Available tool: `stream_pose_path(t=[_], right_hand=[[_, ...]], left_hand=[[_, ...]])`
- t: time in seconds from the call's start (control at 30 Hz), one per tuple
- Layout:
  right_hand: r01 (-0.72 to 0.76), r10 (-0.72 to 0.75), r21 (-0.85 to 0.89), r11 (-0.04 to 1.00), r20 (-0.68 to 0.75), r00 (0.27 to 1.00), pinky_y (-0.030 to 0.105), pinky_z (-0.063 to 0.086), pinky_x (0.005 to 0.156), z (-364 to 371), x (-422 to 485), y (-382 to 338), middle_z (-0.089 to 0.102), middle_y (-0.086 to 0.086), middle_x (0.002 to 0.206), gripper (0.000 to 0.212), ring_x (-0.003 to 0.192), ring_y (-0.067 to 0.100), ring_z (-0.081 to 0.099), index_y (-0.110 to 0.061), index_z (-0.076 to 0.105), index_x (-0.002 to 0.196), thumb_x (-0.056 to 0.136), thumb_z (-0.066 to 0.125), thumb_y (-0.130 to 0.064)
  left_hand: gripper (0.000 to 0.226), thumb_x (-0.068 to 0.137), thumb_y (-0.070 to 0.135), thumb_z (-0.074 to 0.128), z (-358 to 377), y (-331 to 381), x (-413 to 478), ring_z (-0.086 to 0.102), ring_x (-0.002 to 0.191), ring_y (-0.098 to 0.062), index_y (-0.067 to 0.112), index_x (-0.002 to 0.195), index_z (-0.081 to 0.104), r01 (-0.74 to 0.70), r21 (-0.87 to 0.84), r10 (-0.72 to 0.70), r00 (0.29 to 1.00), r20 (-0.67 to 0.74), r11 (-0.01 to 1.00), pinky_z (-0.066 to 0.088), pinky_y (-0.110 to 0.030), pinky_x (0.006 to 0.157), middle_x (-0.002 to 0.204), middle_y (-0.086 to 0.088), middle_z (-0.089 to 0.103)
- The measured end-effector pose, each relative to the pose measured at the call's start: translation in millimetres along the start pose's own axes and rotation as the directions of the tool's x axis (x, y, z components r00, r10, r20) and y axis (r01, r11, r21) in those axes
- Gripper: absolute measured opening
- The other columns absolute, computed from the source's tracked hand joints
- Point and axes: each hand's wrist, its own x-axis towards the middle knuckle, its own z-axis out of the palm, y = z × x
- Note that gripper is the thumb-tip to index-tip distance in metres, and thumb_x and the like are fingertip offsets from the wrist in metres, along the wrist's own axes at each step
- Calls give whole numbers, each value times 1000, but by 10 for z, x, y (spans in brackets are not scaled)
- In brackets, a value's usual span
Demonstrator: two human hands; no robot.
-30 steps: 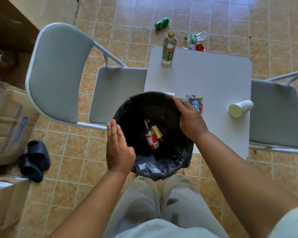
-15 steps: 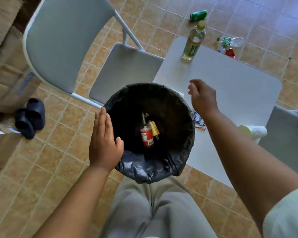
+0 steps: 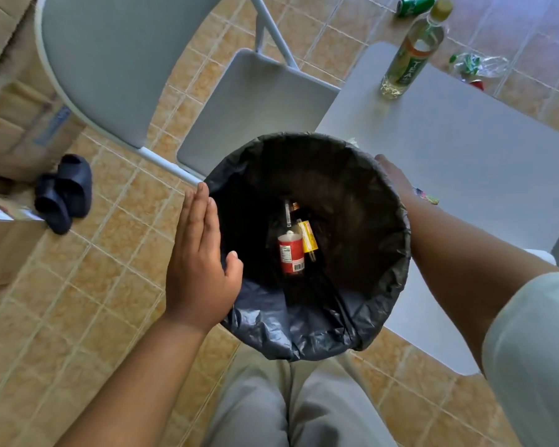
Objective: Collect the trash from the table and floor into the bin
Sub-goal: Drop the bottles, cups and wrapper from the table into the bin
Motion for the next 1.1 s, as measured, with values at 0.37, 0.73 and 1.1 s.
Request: stream_pose_path(t=[0.37,0.73,1.1], right_hand=[[-49,52,216,975,-10,999,38,38,93,-61,-22,-195,51,16,137,80,114,33,56,-29,26,146,81,46,-73],[-5,177,388,922,-409,895,36,51,85,-750,-666,-21,60,14,121,74,98,32,62,-29,31,147,83,67,-27],[182,-73,251,951,-389,918,27,54,68,-962,-2324,-987,59,1,128,72,93,20,65,-23,37,144,82,69,-39]], left_hand=[[75,80,14,51,41,-26,-10,9,148,-27,-5,147,24,-27,21,27,999,-25,999,16,-39,120,159,-15,16],[78,80,7,60,66,-19,8,7,149,-27,-5,147,23,4,-10,-5,1000,-8,1000,13,-35,120,160,-14,13],[80,82,12,62,48,347,75,1,149,-23,-2,149,20,50,-2,-49,997,67,999,18,-40,119,162,-10,7]])
